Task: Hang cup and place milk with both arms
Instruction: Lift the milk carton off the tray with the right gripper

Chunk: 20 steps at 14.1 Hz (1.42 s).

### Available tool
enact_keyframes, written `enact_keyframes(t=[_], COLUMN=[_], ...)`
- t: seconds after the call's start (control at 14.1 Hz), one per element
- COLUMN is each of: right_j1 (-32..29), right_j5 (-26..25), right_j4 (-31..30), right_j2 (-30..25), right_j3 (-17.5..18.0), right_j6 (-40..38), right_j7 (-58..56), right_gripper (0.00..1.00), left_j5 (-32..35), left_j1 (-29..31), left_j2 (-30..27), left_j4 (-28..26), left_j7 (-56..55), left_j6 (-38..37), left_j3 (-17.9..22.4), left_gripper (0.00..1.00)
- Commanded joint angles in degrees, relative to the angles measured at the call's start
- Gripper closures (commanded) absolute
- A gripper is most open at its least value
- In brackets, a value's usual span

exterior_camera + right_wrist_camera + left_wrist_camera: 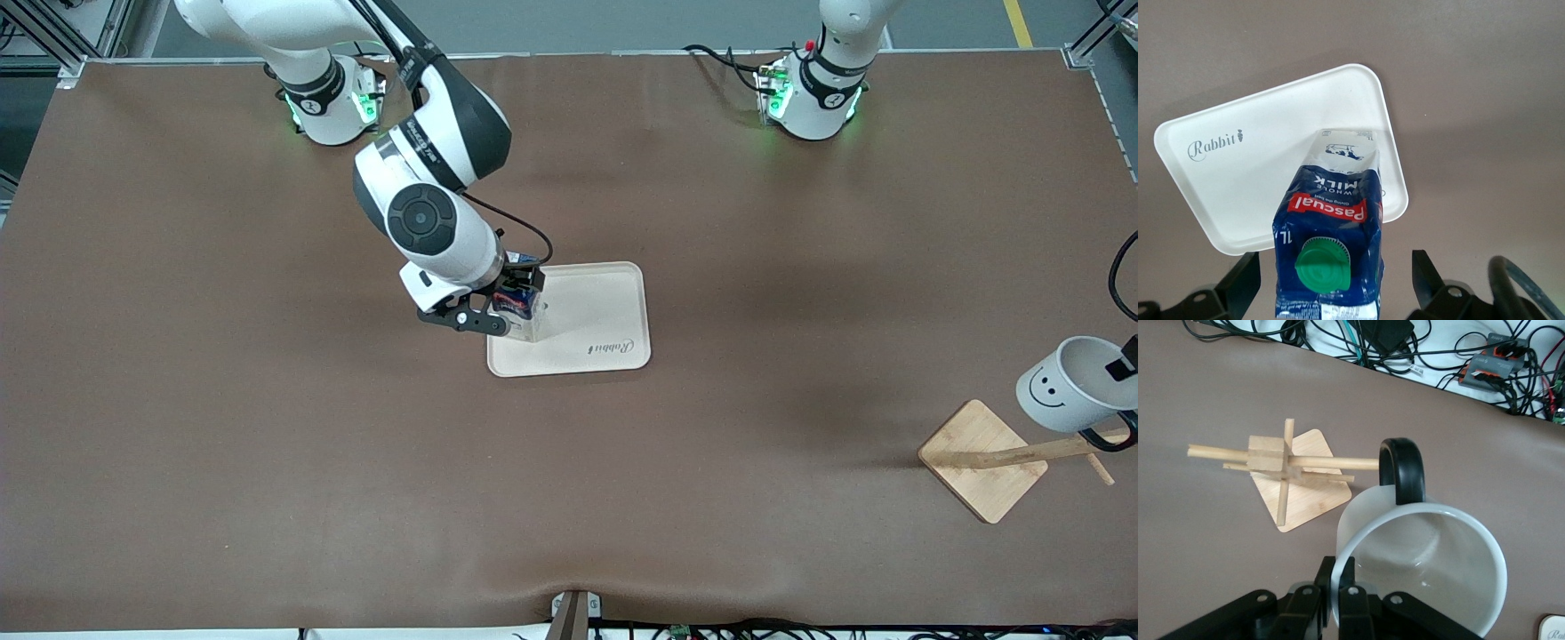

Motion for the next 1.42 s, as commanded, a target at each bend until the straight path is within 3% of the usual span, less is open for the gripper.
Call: enact_keyframes(t=[0.0, 0.5, 0.57, 0.71, 0.78, 0.85, 0.93, 1.07, 1.35], right_j1=[0.74, 1.53, 1.79, 2.06, 2.32, 2.32, 2.15, 1.01, -4.69], right_j5=[-1.16, -1.16, -1.16, -1.25, -1.34, -1.69, -1.25, -0.03, 9.28], right_j4=[-1.50, -2.56, -2.65, -2.65, -2.65, -2.56, -1.87, 0.50, 7.79], right_j2=[-0.24, 0.37, 0.46, 1.07, 1.16, 1.25, 1.16, 1.16, 1.16], right_j3=[-0.41, -0.41, -0.41, -0.41, -0.41, -0.41, -0.41, -0.41, -0.76], right_j6=[2.80, 3.60, 3.77, 3.95, 4.39, 4.83, 4.22, 3.08, -7.26], right_j7=[1.50, 2.82, 3.34, 6.07, 6.07, 6.33, 8.08, 10.64, 10.64], right_gripper=[0.00, 0.00, 0.38, 0.44, 0.55, 0.94, 1.00, 1.00, 1.00], left_j5=[-2.06, -2.41, -2.32, -2.50, -2.58, -2.93, -3.02, -3.03, -3.03], left_j1=[0.52, -0.01, 0.17, 0.78, 0.78, 0.78, 0.78, 0.87, 1.57], left_j2=[-0.11, 1.12, 1.64, 2.17, 2.43, 2.61, 2.70, 2.88, 3.49], left_j4=[-0.83, -0.74, -0.74, -0.92, -0.83, -0.92, -1.01, -1.09, -1.09], left_j7=[0.47, 0.47, 0.81, 1.87, 2.13, 2.14, 2.14, 2.14, 2.05], left_j6=[2.00, 3.23, 3.32, 3.84, 3.93, 4.02, 4.11, 4.02, 4.46], left_j3=[-0.38, -0.56, -0.56, -0.56, -0.56, -0.56, -0.47, -0.38, -0.38], left_gripper=[1.00, 1.00, 1.00, 1.00, 1.00, 1.00, 1.00, 1.00, 1.00])
